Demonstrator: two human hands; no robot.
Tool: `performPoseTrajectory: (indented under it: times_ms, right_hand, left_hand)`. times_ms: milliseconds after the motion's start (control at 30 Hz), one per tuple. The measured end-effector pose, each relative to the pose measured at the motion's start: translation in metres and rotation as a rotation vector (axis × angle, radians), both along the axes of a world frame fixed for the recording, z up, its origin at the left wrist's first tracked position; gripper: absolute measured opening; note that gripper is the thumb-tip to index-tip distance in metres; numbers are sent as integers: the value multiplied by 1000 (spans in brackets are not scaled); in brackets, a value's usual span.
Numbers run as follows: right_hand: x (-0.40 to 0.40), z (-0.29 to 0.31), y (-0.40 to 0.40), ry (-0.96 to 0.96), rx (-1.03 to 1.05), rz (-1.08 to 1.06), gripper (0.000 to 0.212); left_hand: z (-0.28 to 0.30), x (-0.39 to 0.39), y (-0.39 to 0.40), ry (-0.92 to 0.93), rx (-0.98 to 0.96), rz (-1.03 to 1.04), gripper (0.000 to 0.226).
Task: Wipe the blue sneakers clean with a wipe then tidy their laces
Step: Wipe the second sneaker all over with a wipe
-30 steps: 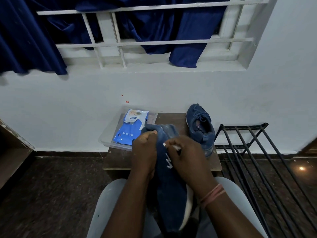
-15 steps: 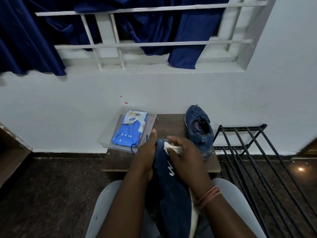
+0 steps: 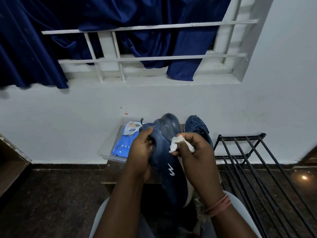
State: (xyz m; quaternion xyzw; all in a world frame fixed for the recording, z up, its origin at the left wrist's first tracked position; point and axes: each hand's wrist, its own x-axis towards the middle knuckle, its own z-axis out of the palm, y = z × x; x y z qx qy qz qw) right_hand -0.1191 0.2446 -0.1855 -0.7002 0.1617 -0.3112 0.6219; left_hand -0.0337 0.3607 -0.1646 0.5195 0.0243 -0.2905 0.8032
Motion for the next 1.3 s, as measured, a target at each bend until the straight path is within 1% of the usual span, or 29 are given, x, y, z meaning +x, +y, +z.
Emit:
performPoseTrajectory:
  times_ms: [100, 200, 233, 300, 367, 467, 567, 633, 667, 733, 800, 867, 1000, 1100, 1167, 1300]
  right_hand:
    - [9, 16, -5, -36, -3, -20, 18]
    - [20, 32, -7, -83, 22, -23, 18]
    - [24, 36, -6, -94, 35, -27, 19]
    - [31, 42, -4, -104, 63, -39, 19]
    - [32, 43, 0, -107, 25, -53, 17]
    - [23, 35, 6, -106, -135, -123, 17]
    - [15, 22, 6, -93, -411, -234, 23]
    - [14, 10, 10, -70, -616, -210, 27]
    - [13, 3, 14, -44, -681, -179, 30]
    - [10, -7, 22, -13, -738, -112, 37]
    - [6, -8, 23, -7, -741, -34, 43]
    - [4, -3, 20, 18, -729, 64, 41]
    - [3, 3, 13, 5, -813, 188, 47]
    - [3, -2, 8, 37, -785, 115, 34]
    - [5, -2, 7, 66, -716, 43, 33]
    - [17, 5, 10, 7, -682, -12, 15]
  left_hand:
    - [16, 8, -8, -58, 6, 69, 49]
    - [29, 12, -15, -119, 40, 92, 63]
    - [32, 13, -17, -122, 54, 87, 64]
    - [33, 16, -21, -126, 104, 94, 58]
    - [32, 16, -24, -98, 144, 119, 55]
    - [24, 13, -22, -35, 161, 144, 55]
    - [12, 10, -18, -14, 159, 175, 59]
    - [4, 11, -15, -18, 152, 202, 63]
    - [2, 11, -14, -16, 149, 209, 64]
    - [-1, 13, -10, -9, 138, 190, 66]
    - [-3, 13, -8, -12, 117, 161, 62]
    - [-8, 11, -5, -26, 114, 149, 56]
    - [-15, 7, 0, -72, 59, 126, 40]
    - [-16, 5, 3, -110, 24, 102, 28]
    - [-15, 1, 3, -137, 35, 99, 31]
    - [-16, -3, 2, -128, 79, 96, 36]
